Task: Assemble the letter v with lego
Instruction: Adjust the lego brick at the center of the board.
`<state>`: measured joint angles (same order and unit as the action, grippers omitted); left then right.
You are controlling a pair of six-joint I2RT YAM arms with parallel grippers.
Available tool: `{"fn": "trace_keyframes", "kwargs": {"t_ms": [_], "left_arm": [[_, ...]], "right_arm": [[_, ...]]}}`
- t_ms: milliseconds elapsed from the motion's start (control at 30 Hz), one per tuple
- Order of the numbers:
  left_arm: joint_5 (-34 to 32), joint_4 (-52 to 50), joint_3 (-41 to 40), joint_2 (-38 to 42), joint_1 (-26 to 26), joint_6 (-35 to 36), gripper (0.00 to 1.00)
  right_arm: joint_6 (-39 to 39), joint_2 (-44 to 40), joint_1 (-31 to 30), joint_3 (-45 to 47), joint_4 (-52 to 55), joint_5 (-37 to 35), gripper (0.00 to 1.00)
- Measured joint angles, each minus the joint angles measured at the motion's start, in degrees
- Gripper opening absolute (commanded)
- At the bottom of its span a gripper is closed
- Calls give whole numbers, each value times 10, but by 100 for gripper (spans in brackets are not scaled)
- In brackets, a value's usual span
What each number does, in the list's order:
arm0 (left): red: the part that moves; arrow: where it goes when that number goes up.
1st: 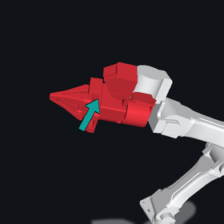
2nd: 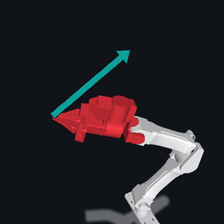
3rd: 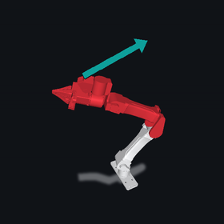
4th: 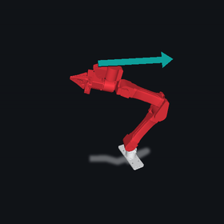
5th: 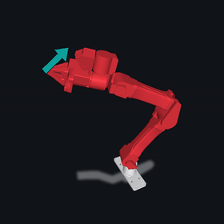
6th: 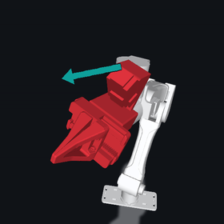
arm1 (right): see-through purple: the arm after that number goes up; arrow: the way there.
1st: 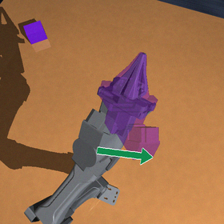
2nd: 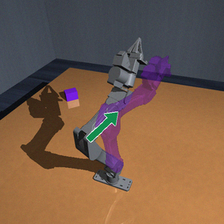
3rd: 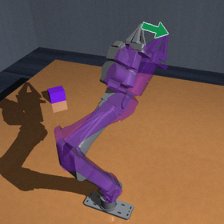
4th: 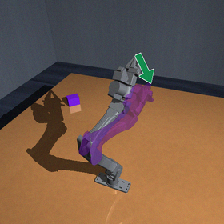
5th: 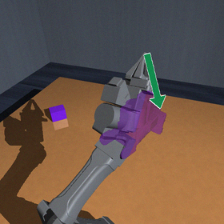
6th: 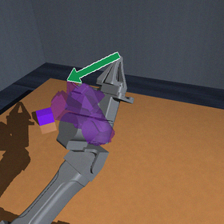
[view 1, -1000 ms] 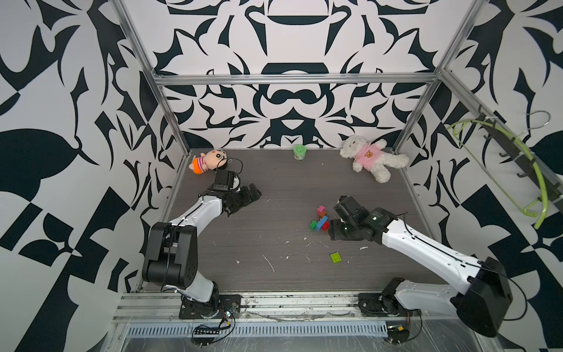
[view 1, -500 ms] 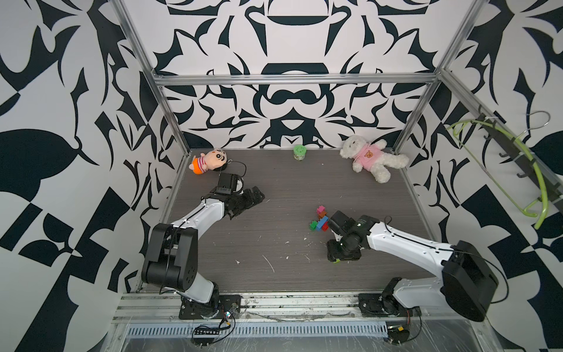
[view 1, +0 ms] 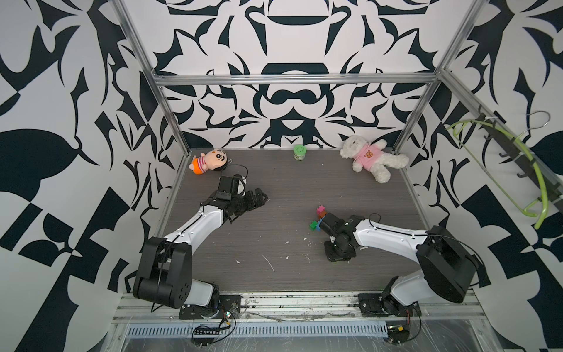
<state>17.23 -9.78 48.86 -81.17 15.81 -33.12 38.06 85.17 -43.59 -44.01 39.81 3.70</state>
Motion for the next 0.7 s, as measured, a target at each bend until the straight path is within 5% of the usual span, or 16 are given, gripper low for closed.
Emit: {"fn": "trace_keyframes", "kwargs": {"t_ms": [233, 500, 700], "left_arm": [[11, 14, -9, 14, 36, 0, 100], [86, 97, -61, 77, 84, 30, 97], [154, 183, -75, 62, 93, 8, 94]], "right_arm": [[3, -18, 15, -23, -62, 33, 8], [46, -3, 129, -73, -271, 233, 1], [83, 8, 145, -77, -369, 323, 0]]}}
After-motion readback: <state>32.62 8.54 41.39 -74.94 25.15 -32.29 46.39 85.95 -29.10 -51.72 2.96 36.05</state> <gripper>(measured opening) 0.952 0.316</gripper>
